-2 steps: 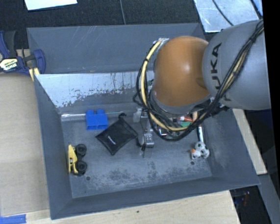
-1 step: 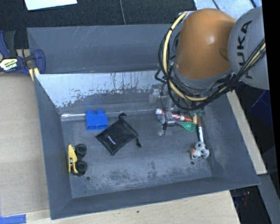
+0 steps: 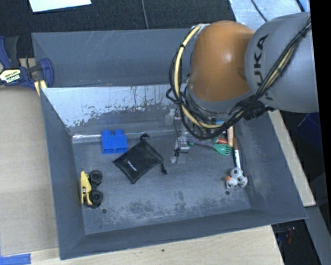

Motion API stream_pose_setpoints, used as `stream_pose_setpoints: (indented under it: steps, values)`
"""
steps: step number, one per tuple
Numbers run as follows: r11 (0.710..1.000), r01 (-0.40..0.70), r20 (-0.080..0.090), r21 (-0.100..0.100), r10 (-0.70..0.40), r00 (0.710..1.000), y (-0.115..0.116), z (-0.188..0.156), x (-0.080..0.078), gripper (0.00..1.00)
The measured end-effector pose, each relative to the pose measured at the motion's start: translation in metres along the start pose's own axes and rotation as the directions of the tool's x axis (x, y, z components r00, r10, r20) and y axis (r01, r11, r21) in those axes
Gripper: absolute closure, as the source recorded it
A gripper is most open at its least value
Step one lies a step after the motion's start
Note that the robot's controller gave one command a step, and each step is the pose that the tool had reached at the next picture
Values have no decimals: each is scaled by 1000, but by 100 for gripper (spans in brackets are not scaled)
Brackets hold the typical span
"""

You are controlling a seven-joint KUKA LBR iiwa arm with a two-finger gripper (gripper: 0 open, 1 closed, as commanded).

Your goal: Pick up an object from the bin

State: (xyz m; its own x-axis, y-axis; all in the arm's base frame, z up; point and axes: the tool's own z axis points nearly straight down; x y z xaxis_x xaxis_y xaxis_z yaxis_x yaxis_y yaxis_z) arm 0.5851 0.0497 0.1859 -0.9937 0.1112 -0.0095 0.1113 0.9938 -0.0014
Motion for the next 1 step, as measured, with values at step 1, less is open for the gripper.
stream_pose_setpoints:
  steps: [1]
  values:
    - [999,41,6,-2,-41,999,22,75,7,0]
